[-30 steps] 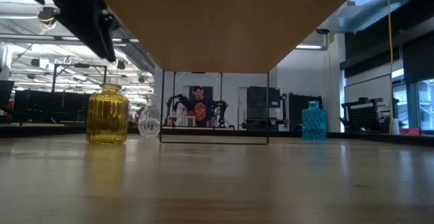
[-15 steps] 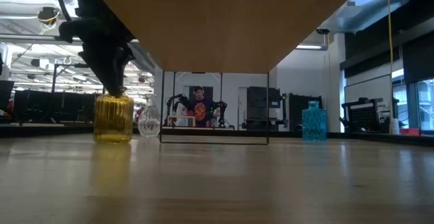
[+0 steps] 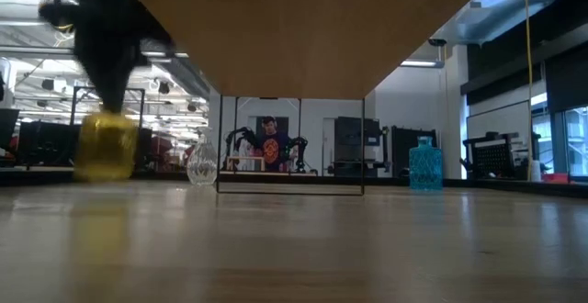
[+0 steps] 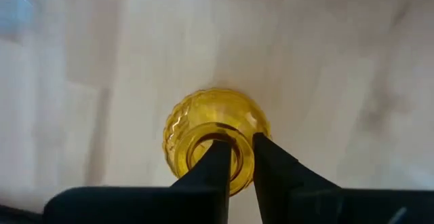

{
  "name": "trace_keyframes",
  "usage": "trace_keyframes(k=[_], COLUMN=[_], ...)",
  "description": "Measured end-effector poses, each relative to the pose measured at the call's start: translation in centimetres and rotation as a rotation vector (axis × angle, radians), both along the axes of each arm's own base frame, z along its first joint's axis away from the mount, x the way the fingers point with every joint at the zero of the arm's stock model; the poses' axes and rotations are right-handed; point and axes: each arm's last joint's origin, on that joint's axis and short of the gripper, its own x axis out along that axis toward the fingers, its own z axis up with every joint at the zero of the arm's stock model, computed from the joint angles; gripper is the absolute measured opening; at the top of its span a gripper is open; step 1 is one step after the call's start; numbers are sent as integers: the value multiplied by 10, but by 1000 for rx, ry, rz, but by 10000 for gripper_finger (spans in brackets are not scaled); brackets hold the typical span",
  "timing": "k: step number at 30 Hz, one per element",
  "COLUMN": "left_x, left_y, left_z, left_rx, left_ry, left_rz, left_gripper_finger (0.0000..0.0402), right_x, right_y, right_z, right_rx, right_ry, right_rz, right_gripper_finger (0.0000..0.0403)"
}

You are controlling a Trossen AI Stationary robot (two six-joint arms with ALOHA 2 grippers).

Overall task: Sort vases onto shelf
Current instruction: Put the yellow vase on the shelf align with the other yellow vases

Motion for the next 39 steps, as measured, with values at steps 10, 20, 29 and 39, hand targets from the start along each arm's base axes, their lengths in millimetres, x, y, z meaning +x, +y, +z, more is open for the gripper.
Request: trace_keyframes(k=[10,20,29,39], left_x=[-27,26,40,44], left_y=[-18,-49,-59,-62], left_z=[136,216,232,231], left_rx=[29,128,199,232], left_ry=[-247,-371,-435,-428], left_rz=[-58,-385,-449,-500], left_gripper_finger=[33,32,32,32], right_x=[3,28,79,124], right_y=[0,-18,-33,-29], right_z=[15,41,59,52], right_rx=[-141,-320,-498,-583], right_ry=[-177,-237,-39,0], right_rz=[-3,-72,13,114], right_gripper_finger=[4,193,368,378])
